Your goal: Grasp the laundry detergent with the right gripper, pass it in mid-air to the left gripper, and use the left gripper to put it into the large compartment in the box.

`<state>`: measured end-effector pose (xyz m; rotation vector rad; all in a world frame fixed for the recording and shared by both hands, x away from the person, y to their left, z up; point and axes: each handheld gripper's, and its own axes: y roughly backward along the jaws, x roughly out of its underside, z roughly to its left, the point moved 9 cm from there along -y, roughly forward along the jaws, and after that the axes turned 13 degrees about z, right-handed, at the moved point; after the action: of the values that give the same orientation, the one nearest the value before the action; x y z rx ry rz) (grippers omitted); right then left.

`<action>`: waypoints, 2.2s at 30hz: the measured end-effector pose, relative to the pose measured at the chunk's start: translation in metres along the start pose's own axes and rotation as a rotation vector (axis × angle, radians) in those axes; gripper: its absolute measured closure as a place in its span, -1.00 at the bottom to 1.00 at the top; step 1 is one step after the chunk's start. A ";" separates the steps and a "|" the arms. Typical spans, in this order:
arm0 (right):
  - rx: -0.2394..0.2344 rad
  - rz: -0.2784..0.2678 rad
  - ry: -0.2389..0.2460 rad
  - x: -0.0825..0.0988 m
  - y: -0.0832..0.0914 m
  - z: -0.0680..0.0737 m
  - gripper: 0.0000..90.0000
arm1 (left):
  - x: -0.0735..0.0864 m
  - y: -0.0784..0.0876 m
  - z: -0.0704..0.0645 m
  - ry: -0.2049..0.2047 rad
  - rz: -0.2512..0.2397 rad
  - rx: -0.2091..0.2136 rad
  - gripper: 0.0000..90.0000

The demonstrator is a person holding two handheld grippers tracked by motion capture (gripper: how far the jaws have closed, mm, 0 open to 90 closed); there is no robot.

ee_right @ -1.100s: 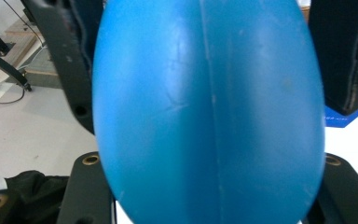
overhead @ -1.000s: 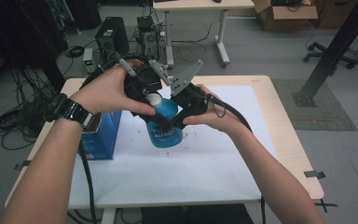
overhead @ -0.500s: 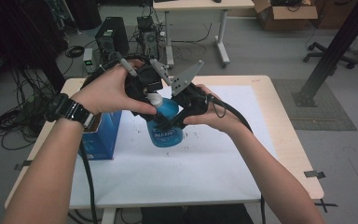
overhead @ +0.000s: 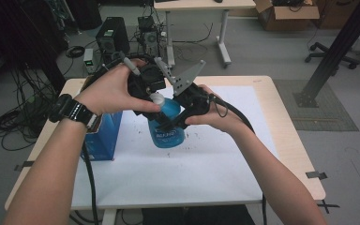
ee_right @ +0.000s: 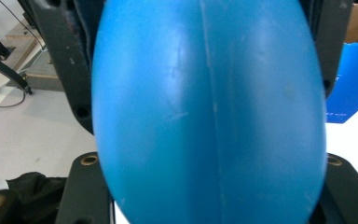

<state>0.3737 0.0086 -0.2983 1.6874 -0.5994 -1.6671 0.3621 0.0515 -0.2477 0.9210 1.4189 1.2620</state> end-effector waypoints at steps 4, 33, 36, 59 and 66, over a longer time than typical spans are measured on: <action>-0.001 -0.015 -0.013 0.000 0.000 -0.001 -0.12 | -0.002 0.001 0.001 -0.002 0.012 -0.005 -0.16; 0.187 0.154 -0.185 0.117 0.050 -0.019 -0.95 | 0.054 0.093 0.073 0.766 0.064 -0.179 -0.16; 0.218 0.180 -0.199 0.131 0.062 -0.020 -0.95 | 0.074 0.100 0.084 0.890 0.061 -0.203 -0.16; 0.283 0.204 -0.285 0.177 0.093 -0.028 -0.95 | 0.183 0.073 0.118 1.289 0.042 -0.216 -0.16; 0.284 0.207 -0.296 0.183 0.095 -0.028 -0.95 | 0.191 0.044 0.119 1.300 0.064 -0.184 -0.16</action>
<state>0.4273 -0.1844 -0.3530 1.5119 -1.1596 -1.7536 0.4316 0.2702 -0.2358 -0.1169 2.1426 2.1452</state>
